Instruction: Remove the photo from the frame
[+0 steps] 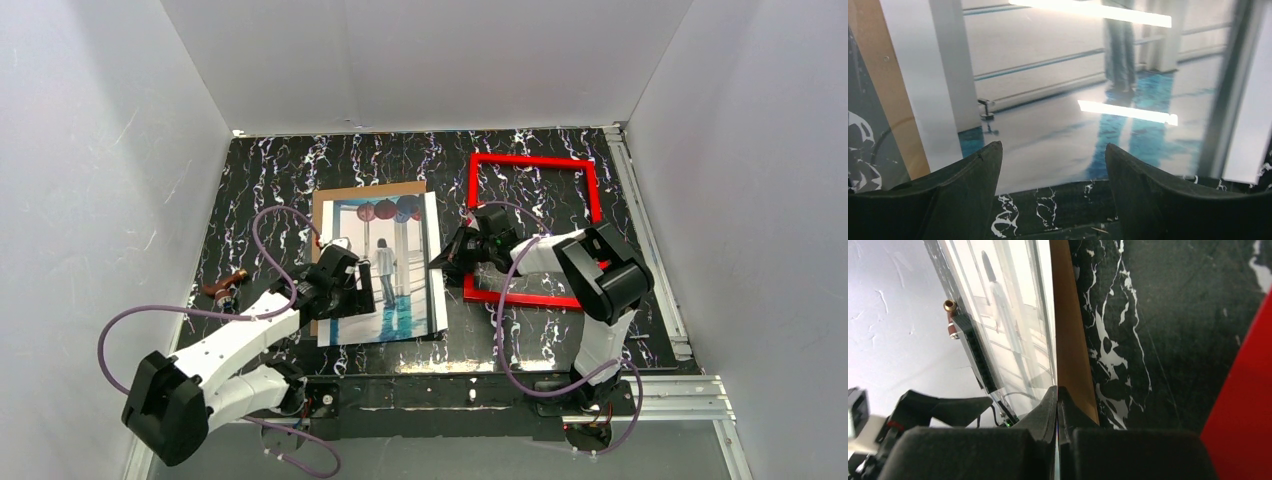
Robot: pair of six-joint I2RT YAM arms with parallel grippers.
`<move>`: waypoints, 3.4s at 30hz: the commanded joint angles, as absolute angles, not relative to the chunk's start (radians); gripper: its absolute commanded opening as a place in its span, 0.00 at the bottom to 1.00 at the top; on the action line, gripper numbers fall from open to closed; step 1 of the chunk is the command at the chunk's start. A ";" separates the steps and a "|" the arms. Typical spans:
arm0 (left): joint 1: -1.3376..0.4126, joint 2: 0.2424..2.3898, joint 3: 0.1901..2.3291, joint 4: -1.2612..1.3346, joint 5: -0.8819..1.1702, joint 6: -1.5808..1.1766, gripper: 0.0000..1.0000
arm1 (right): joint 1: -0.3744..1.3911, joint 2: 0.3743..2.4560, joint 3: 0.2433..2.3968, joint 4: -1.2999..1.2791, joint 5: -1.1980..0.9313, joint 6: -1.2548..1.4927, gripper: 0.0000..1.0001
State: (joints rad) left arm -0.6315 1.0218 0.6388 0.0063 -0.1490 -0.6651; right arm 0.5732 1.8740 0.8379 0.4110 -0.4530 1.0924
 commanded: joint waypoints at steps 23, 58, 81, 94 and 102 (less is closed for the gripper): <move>-0.543 1.119 0.466 0.174 -0.078 -0.742 0.78 | 0.566 1.455 1.371 -0.677 0.077 0.633 0.01; -0.542 0.601 1.106 -0.418 -0.240 -0.425 0.87 | 0.662 1.345 1.188 0.115 -0.437 0.942 0.01; -0.543 0.637 1.009 -0.447 -0.104 -0.544 0.87 | 0.533 1.825 0.969 0.336 -0.515 1.027 0.01; -0.542 0.685 1.048 -0.477 -0.062 -0.541 0.87 | 0.609 1.679 1.215 -0.329 -0.221 0.796 0.54; -0.543 0.708 1.069 -0.468 -0.071 -0.515 0.88 | 0.680 1.233 1.164 -0.805 0.174 0.629 0.73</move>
State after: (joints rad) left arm -0.5449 0.6861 1.0306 -0.4286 -0.0681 -0.5449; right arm 0.6525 1.4727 1.1908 -0.4973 -0.0738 0.7486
